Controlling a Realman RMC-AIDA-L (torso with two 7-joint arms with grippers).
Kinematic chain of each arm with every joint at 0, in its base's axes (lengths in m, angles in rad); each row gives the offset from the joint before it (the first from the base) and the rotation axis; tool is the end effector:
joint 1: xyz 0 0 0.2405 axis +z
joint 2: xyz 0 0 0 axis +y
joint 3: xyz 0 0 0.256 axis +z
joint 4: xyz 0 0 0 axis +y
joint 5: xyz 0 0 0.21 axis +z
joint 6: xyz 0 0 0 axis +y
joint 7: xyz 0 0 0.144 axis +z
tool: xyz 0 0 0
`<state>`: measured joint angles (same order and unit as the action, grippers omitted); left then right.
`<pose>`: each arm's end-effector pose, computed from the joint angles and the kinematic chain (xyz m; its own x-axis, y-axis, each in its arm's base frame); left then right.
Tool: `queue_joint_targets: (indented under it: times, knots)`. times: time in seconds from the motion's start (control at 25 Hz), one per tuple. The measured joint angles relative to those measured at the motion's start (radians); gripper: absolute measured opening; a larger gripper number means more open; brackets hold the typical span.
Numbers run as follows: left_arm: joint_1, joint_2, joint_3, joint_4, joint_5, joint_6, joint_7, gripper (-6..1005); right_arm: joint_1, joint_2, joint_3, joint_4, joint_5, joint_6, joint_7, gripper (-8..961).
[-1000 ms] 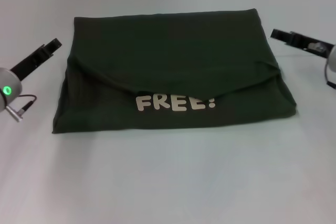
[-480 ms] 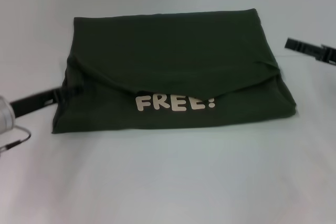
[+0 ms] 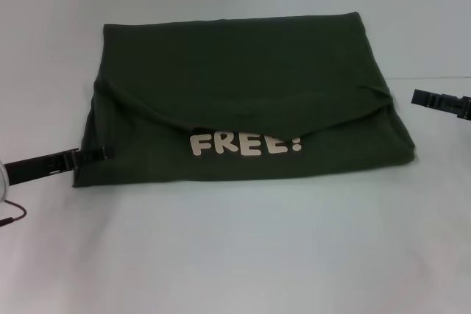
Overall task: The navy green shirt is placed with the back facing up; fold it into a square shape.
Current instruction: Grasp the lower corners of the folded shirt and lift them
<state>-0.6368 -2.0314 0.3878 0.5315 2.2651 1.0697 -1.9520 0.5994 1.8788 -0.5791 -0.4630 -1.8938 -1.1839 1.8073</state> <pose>-0.3283 0.3883 0.0282 0.3194 0.7028 0.6356 0.9475 -0.2259 -0.2264 0.3174 0.3982 0.0835 0.4120 -0.5739 -0.7077 -0.8976 -0.3891 -0.2069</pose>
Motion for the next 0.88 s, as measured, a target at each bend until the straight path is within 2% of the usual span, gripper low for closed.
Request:
queue_joint_targets:
  times: [0.36,0.88]
  knots:
    - [-0.007,-0.007,0.030,-0.022,0.002,-0.081,0.025,843,-0.001,-0.001,-0.001,0.000,-0.014,-0.010,0.001,930]
    - [-0.006,-0.013,0.061,-0.045,0.002,-0.074,0.045,843,-0.001,-0.002,-0.002,0.000,-0.035,-0.021,0.014,930]
